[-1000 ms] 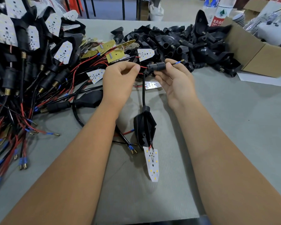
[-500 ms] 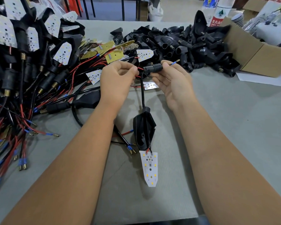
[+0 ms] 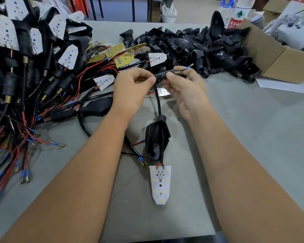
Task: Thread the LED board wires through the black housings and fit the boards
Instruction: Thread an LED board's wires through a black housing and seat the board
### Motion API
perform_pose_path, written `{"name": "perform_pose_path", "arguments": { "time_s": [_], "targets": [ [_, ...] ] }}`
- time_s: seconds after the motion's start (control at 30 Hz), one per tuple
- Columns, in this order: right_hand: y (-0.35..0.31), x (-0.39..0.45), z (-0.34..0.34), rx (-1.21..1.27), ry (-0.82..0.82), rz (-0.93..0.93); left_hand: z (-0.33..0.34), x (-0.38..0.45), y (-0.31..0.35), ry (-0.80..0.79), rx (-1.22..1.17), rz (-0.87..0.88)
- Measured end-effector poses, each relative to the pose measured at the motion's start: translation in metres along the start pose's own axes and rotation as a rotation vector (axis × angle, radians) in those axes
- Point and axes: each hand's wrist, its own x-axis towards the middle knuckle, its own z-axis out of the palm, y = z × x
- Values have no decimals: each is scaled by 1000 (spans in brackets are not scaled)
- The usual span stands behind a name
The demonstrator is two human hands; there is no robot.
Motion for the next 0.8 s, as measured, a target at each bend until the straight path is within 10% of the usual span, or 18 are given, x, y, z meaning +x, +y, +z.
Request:
{"name": "perform_pose_path", "arguments": {
  "time_s": [0.8],
  "targets": [
    [-1, 2, 1, -10, -47, 34, 3, -2, 0, -20, -139, -73]
  ]
}}
